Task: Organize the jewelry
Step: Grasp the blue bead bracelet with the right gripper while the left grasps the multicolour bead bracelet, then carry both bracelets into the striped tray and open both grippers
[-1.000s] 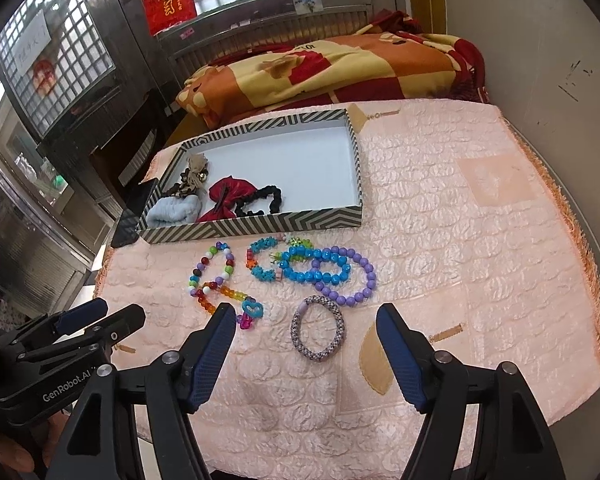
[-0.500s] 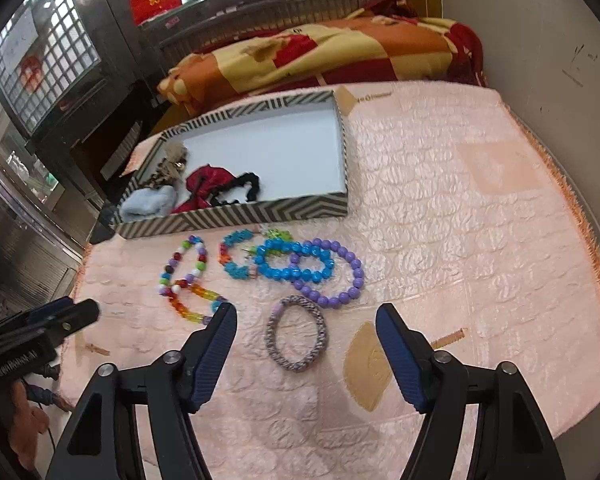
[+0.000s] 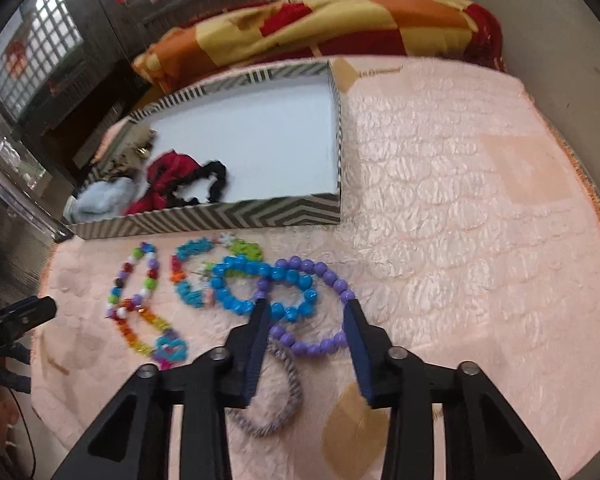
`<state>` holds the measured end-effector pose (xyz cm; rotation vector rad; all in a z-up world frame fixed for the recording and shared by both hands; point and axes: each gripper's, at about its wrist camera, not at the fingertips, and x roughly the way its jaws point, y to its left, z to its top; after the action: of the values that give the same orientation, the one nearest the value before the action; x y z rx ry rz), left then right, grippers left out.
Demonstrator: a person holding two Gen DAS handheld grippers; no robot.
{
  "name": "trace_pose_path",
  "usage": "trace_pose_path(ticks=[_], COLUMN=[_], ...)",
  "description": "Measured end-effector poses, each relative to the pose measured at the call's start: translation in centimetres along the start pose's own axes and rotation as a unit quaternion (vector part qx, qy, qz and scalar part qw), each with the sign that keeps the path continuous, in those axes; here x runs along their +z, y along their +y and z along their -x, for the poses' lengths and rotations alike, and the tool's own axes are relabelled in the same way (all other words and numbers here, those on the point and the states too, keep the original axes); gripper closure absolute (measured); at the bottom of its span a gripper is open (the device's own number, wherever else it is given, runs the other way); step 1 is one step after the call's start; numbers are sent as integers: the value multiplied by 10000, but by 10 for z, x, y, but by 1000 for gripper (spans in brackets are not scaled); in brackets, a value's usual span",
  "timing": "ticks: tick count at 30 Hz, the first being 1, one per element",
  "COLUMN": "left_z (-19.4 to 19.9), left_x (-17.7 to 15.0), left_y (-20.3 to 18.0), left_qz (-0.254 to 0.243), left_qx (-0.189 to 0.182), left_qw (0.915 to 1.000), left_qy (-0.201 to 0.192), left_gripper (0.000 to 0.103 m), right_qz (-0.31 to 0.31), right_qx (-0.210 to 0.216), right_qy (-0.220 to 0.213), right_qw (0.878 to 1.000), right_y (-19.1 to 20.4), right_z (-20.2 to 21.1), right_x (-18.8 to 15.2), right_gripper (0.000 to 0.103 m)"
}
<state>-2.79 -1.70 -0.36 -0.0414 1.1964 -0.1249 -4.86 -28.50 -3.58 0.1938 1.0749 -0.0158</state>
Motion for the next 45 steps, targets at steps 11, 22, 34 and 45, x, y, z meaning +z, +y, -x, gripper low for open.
trace_pose_path(ticks=[11, 22, 34, 45], left_z=[-27, -67, -79, -5], left_x=[19, 41, 55, 58], left_y=[-8, -38, -45, -36], left_qz=[-150, -573, -1016, -1005], left_qx=[-28, -48, -486, -607], left_qw=[9997, 9978, 9919, 9931], left_qy=[212, 328, 585, 65], left_gripper=[45, 45, 95, 95], right_qz=[154, -189, -310, 17], right_qx=[-268, 4, 369, 628], right_qy=[105, -41, -541, -786], right_qw=[9995, 9998, 9974, 9949], right_y=[3, -7, 2, 18], right_z=[-33, -28, 23, 58], right_x=[13, 10, 18, 34], right_gripper=[75, 95, 95, 95])
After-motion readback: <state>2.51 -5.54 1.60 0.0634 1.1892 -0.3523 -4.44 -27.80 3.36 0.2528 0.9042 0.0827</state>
